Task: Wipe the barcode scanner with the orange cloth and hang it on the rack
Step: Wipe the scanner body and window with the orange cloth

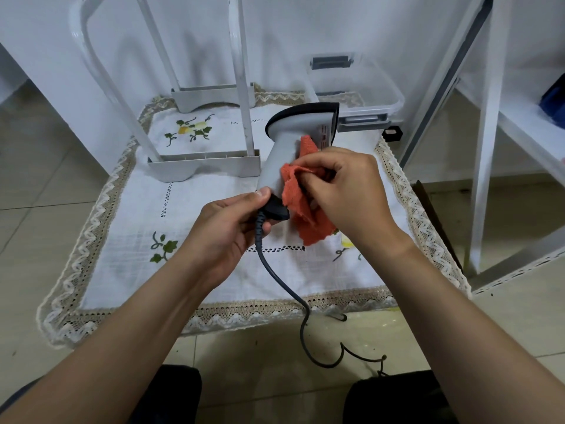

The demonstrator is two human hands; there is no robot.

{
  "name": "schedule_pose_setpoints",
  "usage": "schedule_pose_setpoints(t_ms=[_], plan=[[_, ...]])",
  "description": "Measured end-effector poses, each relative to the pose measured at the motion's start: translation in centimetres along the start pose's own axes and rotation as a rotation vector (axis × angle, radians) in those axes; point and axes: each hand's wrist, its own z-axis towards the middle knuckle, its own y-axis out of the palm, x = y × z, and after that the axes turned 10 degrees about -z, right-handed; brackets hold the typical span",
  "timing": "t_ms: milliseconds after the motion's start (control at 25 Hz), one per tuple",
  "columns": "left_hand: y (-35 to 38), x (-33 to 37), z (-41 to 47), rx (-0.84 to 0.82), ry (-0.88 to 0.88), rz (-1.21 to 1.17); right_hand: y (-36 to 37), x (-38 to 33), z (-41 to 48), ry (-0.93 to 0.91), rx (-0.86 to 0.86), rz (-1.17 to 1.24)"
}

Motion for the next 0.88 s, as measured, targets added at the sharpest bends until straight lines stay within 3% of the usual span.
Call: schedule_pose_setpoints(t_ms=[120, 240, 360, 480, 640, 880], plan=[[-0.2, -0.1, 0.1, -0.007, 0.007, 0.003, 0.0, -0.2, -0.1, -0.073, -0.105, -0.013], [-0.2, -0.1, 0.1, -0.011, -0.002, 0.0, -0.1, -0.2, 0.0, -0.025, -0.052, -0.001], [-0.2, -0.2, 0.1, -0.013, 0.003, -0.006, -0.4, -0.5, -0.2, -0.032, -0.208, 0.08], [-0.1, -0.3, 0.1, -0.015, -0.008, -0.014, -0.7, -0.5, -0.1, 0.047, -0.155, 0.124], [0.0, -0.2, 0.1, -0.014, -0.025, -0.042, -0.7, -0.8, -0.3, 0.028, -0.24, 0.146], [0.5, 0.3, -0.4, -0.083, -0.187, -0.263, -1.6, 0.9, 0.6, 0.24, 0.229, 0.091]])
